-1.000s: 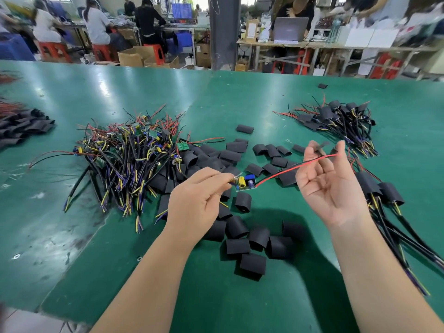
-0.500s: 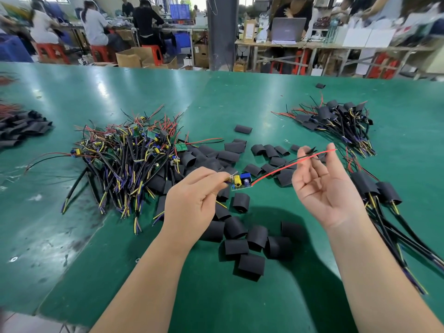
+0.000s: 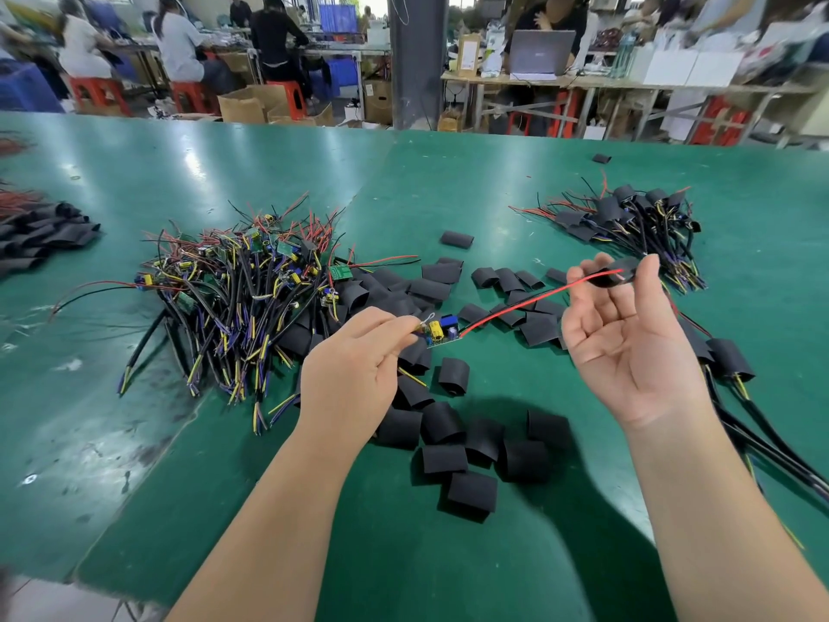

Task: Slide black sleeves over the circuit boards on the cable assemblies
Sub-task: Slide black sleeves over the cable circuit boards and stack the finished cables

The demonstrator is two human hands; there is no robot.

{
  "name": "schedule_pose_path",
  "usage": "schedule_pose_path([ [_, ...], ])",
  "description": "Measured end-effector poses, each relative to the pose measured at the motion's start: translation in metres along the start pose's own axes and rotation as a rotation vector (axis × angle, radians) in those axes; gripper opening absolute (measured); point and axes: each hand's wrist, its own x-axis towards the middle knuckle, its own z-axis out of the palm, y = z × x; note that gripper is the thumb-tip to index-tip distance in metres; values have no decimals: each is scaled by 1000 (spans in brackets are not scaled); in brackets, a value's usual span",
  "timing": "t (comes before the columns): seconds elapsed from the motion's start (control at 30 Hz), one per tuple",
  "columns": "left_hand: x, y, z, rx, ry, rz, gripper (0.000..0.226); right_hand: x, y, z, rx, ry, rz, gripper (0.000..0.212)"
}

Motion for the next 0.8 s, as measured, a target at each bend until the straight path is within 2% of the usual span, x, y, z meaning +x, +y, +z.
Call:
schedule_pose_path([
  [0.23, 3, 7, -5, 81, -38, 36, 26, 3, 1, -2, 30, 108, -5, 38],
  [0.5, 4, 10, -7, 113, -57, 52, 27, 2, 0, -1, 90, 221, 108, 39],
  [0.7, 2, 10, -3, 85, -29, 26, 19, -2, 9, 3, -205, 50, 19, 30],
  [0.8, -1, 16, 1, 44, 2, 28, 13, -7, 24, 7, -314, -62, 48, 28],
])
